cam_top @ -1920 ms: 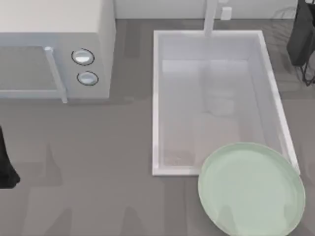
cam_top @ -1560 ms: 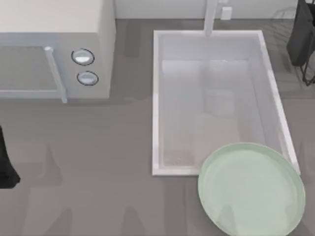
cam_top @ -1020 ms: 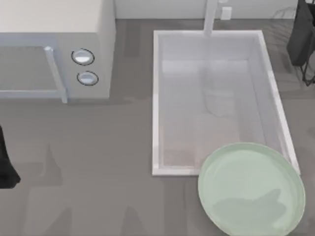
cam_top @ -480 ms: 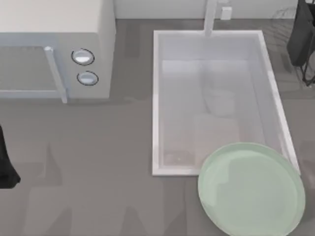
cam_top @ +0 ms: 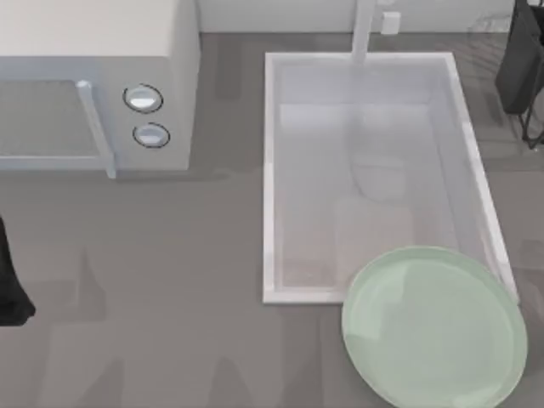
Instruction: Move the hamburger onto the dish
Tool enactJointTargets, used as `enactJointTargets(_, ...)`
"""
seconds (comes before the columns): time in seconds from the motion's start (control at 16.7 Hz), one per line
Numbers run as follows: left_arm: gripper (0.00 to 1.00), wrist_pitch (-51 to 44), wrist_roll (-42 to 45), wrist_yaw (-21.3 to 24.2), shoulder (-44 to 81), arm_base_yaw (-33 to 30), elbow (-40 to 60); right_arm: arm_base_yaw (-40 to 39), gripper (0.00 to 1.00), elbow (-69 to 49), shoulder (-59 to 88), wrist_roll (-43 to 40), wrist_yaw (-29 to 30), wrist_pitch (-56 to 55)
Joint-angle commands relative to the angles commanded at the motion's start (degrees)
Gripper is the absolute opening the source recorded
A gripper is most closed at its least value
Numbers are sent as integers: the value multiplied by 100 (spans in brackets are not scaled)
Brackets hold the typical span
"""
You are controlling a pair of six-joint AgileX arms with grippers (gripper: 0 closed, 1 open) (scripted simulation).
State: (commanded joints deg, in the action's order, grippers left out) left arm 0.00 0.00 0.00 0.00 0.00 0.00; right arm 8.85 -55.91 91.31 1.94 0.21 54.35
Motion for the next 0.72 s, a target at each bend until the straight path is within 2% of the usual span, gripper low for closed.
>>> enactJointTargets(0.18, 100, 0, 0, 0, 0, 0, 0, 14, 100, 224, 217, 15, 1, -409)
enactJointTargets(0.48, 100, 0, 0, 0, 0, 0, 0, 18, 100, 833, 861, 20, 2, -1738)
enactJointTargets(0.72, 100, 0, 0, 0, 0, 0, 0, 20, 100, 961, 1014, 21, 3, -1963)
